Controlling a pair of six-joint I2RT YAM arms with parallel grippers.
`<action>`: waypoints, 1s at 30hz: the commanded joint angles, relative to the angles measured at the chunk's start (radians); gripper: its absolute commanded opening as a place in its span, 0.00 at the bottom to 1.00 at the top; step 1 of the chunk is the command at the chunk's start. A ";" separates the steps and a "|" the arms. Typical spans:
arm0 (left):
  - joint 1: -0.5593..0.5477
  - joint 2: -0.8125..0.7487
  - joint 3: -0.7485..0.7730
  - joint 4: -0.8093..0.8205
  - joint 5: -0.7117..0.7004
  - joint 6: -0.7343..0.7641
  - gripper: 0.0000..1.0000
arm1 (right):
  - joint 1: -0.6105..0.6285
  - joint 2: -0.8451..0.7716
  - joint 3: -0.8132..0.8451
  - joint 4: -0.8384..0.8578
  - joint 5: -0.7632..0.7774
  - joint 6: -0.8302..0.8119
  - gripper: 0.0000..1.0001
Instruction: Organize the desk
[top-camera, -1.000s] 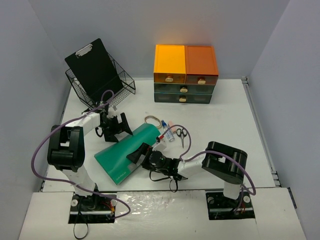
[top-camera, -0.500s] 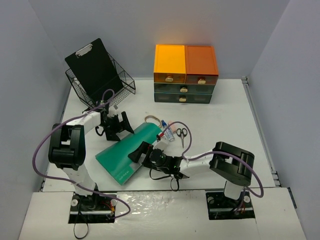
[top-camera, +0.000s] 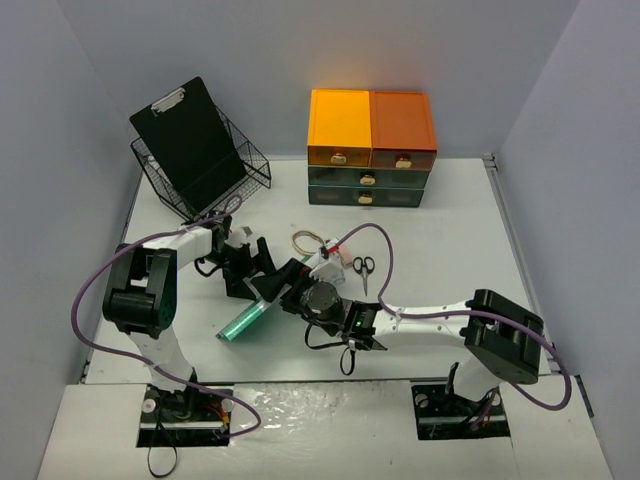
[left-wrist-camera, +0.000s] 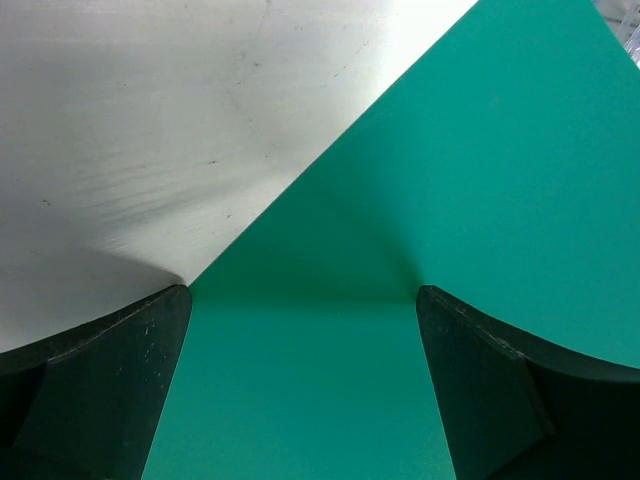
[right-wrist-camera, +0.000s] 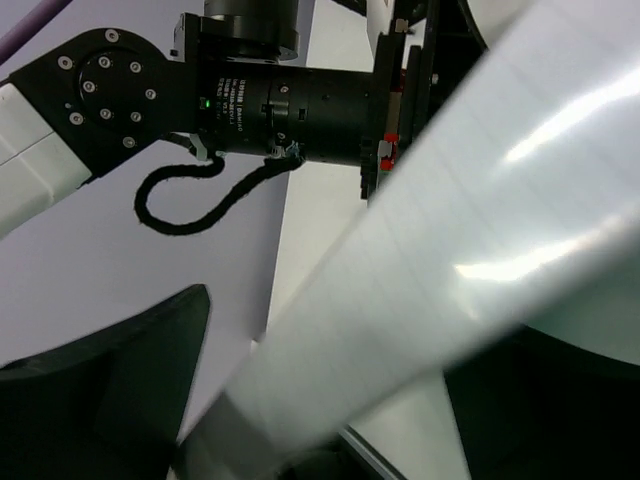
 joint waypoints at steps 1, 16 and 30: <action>-0.018 0.053 -0.063 -0.090 -0.147 0.048 0.97 | -0.005 -0.031 0.084 -0.099 0.026 0.043 0.63; -0.017 0.008 -0.070 -0.097 -0.182 0.041 0.97 | 0.049 -0.173 0.166 -0.489 0.042 0.167 0.49; -0.018 -0.022 -0.056 -0.101 -0.191 0.031 0.97 | 0.060 -0.179 0.188 -0.625 0.004 0.239 0.19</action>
